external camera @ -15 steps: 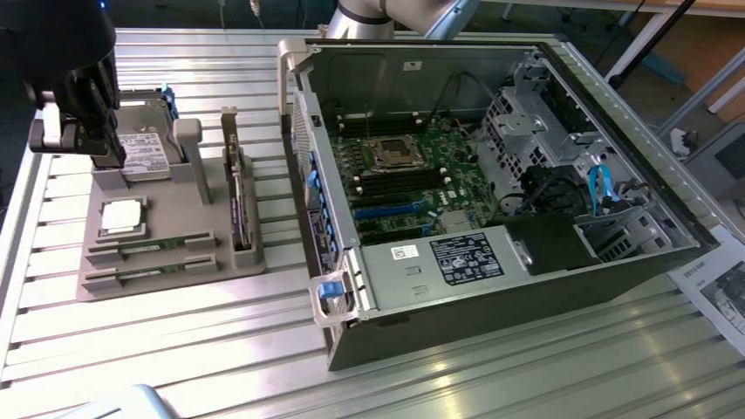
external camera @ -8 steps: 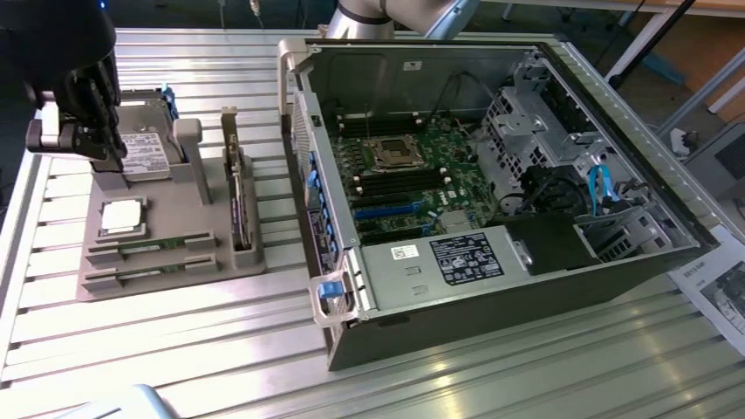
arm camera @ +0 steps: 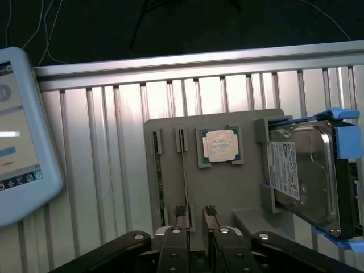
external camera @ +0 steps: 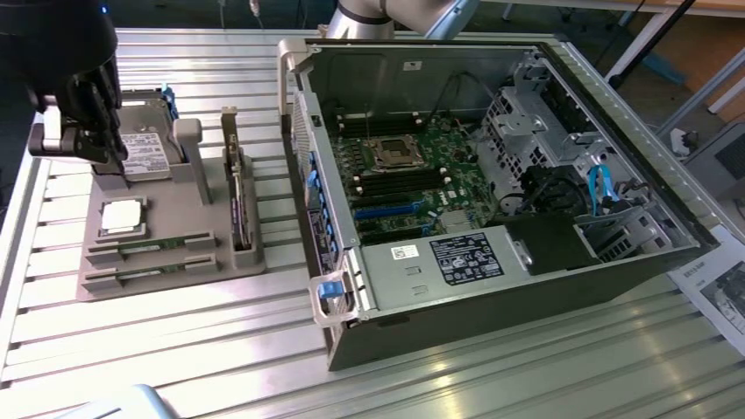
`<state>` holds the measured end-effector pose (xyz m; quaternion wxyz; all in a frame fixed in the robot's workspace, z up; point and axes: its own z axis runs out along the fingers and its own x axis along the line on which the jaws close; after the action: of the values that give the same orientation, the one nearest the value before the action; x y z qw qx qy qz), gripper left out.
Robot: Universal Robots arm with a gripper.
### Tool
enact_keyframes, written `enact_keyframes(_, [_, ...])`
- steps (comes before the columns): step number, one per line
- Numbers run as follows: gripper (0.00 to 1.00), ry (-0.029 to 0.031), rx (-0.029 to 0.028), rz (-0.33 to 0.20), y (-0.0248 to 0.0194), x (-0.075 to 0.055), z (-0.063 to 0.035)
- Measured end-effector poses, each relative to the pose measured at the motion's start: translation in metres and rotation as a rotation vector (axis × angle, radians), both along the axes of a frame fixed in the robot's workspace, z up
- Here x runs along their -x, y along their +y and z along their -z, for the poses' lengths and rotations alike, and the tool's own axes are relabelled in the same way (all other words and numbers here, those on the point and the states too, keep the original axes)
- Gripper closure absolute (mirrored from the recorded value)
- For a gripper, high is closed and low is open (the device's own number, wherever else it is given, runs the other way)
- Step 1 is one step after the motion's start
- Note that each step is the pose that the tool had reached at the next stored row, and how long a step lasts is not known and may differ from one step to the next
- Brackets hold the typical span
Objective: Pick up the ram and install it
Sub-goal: 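Pick up the ram and move it above insertion slot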
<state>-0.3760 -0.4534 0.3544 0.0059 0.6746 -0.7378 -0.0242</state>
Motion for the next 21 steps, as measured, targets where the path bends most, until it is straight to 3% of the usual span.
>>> enact_keyframes(21, [0.76, 0.0, 0.0, -0.015, -0.0176, 0.0, 0.0451])
